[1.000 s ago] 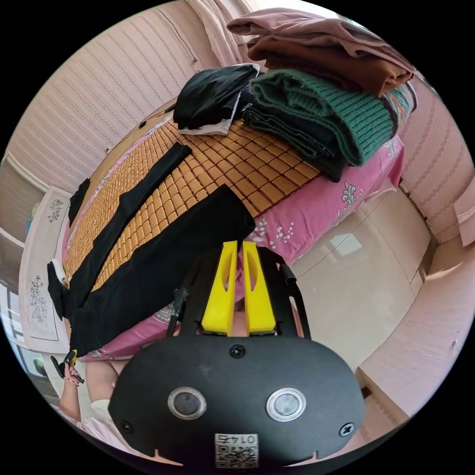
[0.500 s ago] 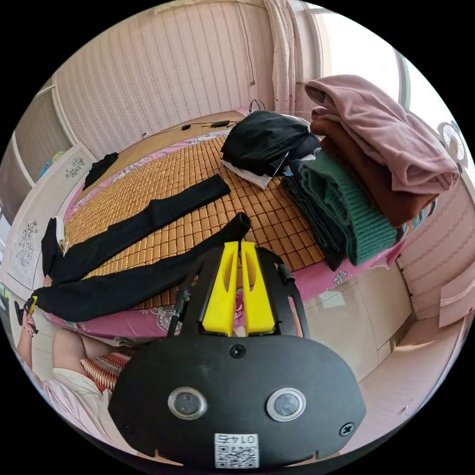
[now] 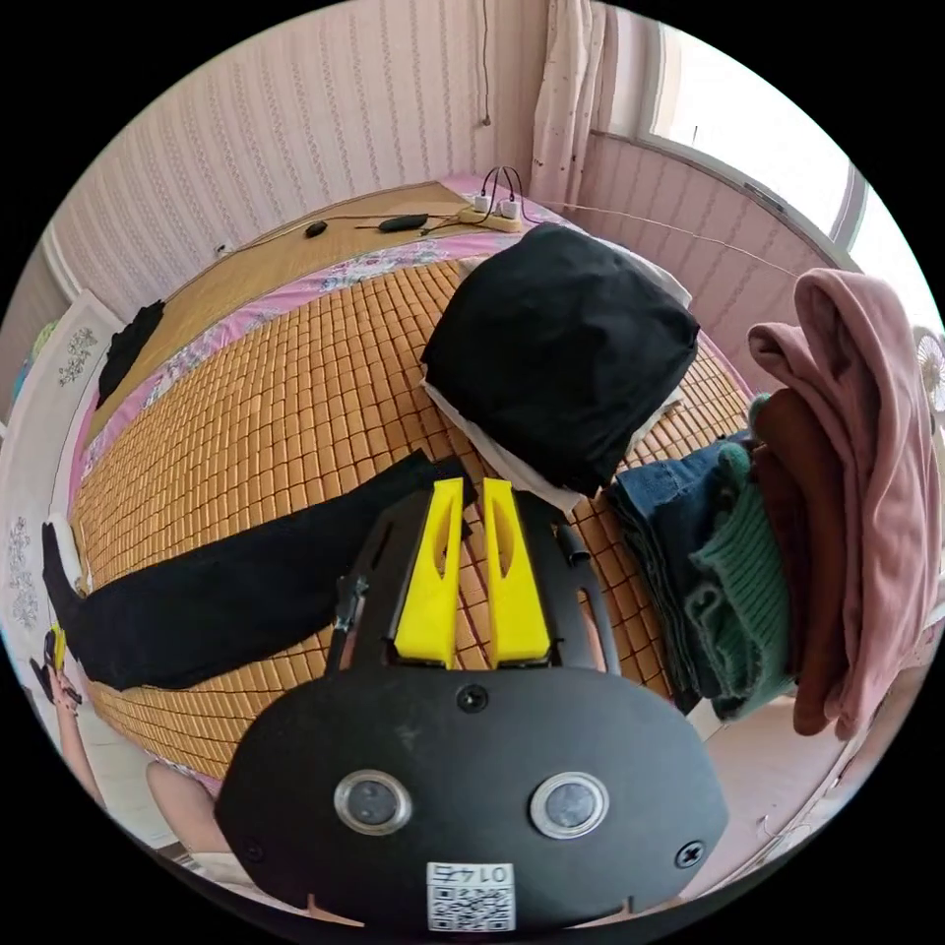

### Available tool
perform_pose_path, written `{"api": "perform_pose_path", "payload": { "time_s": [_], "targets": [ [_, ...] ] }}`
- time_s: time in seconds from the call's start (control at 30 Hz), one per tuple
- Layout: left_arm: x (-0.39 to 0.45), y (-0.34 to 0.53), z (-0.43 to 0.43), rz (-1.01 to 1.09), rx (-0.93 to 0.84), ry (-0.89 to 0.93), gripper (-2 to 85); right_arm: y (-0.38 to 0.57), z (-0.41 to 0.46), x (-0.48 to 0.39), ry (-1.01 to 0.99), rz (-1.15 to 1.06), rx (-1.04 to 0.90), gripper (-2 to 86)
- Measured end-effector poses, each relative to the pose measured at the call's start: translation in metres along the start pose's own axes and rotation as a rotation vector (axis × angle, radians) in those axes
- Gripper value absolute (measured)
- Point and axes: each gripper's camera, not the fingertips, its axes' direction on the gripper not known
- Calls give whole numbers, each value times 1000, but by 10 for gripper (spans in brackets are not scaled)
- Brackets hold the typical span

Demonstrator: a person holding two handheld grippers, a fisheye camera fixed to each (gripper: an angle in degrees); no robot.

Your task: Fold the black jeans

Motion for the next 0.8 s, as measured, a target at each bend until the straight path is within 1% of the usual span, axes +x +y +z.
{"api": "perform_pose_path", "payload": {
  "time_s": [0.07, 0.13, 0.2, 0.23, 0.3, 0.33, 0.37, 0.4, 0.47, 0.53, 0.6, 0.7, 0.8],
  "targets": [
    [9, 7, 9, 8, 24, -10, 81, 5, 16, -5, 31, -30, -19, 112],
    [16, 14, 18, 27, -8, -53, 97, 13, 35, -5, 39, -57, -62, 133],
    [27, 21, 30, 70, -78, -182, 107, 22, 54, 0, -13, -29, -88, 136],
    [31, 23, 33, 90, -85, -222, 108, 23, 58, 1, -31, -16, -93, 135],
    [52, 28, 45, 188, -114, -375, 108, 27, 67, 1, -72, 32, -71, 113],
    [58, 29, 51, 214, -132, -407, 108, 27, 67, 0, -68, 36, -50, 100],
    [69, 30, 65, 256, -193, -468, 107, 27, 67, -4, -100, 18, -34, 82],
    [78, 32, 81, 284, -266, -531, 108, 26, 67, -8, -79, 24, -30, 71],
    [90, 35, 102, 323, -329, -602, 108, 26, 65, -17, -69, -27, -41, 29],
    [103, 37, 110, 348, -337, -613, 103, 27, 59, -23, -30, -80, -37, 15],
    [121, 38, 122, 409, -398, -632, 79, 34, 48, -21, -3, -144, -21, 6],
    [142, 46, 136, 517, -494, -691, 54, 51, 35, 1, -31, -123, -27, 1],
    [153, 59, 140, 565, -539, -710, 48, 82, 21, 24, -49, -134, -43, 2]
  ]
}}
